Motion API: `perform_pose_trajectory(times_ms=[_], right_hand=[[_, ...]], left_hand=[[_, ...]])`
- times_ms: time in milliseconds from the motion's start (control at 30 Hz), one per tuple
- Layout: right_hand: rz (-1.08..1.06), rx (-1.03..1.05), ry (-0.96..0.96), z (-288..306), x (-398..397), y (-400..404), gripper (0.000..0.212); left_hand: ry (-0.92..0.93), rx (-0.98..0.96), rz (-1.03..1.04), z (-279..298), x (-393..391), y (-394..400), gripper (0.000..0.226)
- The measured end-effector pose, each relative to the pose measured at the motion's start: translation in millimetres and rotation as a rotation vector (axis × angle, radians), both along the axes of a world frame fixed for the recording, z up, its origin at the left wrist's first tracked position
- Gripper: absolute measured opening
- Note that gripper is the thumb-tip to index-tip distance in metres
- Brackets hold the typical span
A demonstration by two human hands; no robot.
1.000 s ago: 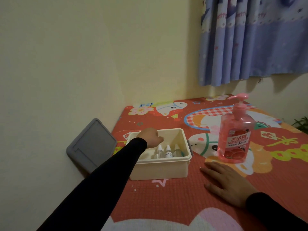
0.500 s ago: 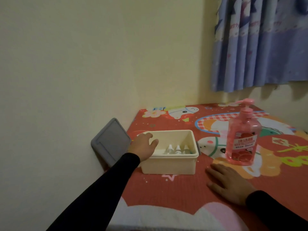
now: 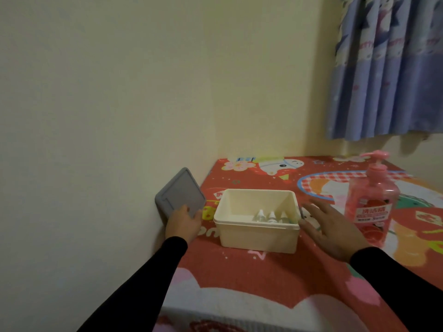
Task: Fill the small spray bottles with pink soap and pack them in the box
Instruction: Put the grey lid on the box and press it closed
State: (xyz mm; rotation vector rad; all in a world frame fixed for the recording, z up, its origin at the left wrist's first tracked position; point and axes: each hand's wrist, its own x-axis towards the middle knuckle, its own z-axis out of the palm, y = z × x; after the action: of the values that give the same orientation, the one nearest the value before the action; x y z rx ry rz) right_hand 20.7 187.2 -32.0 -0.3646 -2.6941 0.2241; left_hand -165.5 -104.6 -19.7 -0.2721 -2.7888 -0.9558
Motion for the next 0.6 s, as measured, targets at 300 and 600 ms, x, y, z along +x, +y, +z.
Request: perform_pose_trajectory(times_ms=[300,600], right_hand=[[0.095,0.028,0.025,33,-57,-31,0.093],[0.189,0.011,-0.021,38,-106,-58,0.068]], left_hand=[[-0.235,0.147,0.253,-18,-19,-20,0.055],[-0.258,0.295,0.242,-33,-36,-23,0.037]])
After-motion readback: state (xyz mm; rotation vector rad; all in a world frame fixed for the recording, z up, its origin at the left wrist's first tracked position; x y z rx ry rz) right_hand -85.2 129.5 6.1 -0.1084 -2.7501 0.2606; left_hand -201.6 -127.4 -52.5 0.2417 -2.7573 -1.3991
